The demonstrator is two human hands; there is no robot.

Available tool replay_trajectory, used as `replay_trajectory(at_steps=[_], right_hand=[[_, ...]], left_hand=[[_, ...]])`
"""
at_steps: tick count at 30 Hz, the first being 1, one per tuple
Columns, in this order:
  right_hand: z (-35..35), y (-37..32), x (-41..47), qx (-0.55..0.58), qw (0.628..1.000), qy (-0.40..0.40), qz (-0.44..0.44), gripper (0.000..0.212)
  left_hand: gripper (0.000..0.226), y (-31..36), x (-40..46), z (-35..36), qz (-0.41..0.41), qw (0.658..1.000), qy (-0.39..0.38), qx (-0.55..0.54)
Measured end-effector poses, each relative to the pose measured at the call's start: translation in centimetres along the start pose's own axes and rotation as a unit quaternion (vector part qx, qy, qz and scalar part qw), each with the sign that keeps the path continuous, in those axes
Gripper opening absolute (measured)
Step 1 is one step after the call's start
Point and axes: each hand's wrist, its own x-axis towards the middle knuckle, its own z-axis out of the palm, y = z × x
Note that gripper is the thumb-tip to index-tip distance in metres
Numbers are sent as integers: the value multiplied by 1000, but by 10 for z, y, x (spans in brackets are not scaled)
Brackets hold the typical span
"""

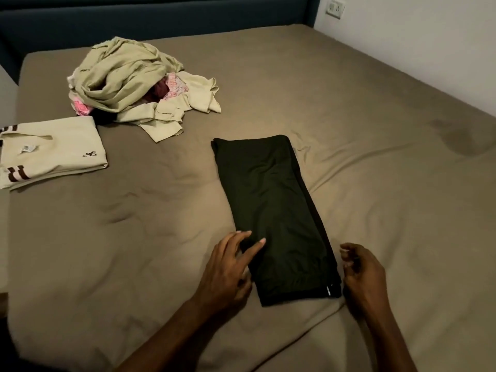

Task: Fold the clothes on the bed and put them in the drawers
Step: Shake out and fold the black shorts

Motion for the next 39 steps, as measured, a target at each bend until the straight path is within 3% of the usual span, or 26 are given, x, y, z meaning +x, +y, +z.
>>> replay_trajectory(at_steps=[4,7,11,14,17,18,20,22,24,27,29,31,34,36,39], right_hand=[[-11,7,-3,56,990,-91,-92,72],[-13,0,0,62,979,-150,-126,78],[-9,-16,19,-17,935,-235,-264,41],[2,-38,19,-10,907,-315,-281,20],[11,-63,7,59,905,-362,-215,17],[13,-70,-1,109,901,-376,-187,15],[13,-80,-12,190,891,-388,-140,25],[7,-95,-22,236,876,-400,-135,13],[2,-110,-27,271,864,-398,-145,13],[5,-131,-14,340,873,-333,-111,22],[16,-149,11,354,891,-274,-74,26],[31,-158,39,342,909,-237,-16,32],[53,-150,53,262,926,-255,95,47],[60,-130,52,254,920,-261,146,42],[54,-103,38,290,900,-278,171,41]], left_hand=[[75,-5,26,9,91,991,-95,37],[78,-8,26,14,142,983,-117,20],[85,-14,10,-9,134,987,-85,-7],[67,-18,-15,-28,70,995,-45,-63],[18,-17,-30,-46,-10,990,-27,-136],[21,-13,-34,-55,-38,985,-20,-169],[46,-4,-35,-68,-95,955,-48,-277],[49,1,-36,-85,-153,899,-77,-403],[52,8,-32,-106,-185,846,-94,-491],[23,20,-7,-129,-226,799,-32,-556],[20,18,28,-142,-251,784,24,-567],[27,1,60,-140,-278,783,30,-556],[38,-33,74,-110,-379,822,-27,-424],[45,-50,62,-86,-405,844,-61,-346],[55,-65,37,-68,-407,836,-32,-367]])
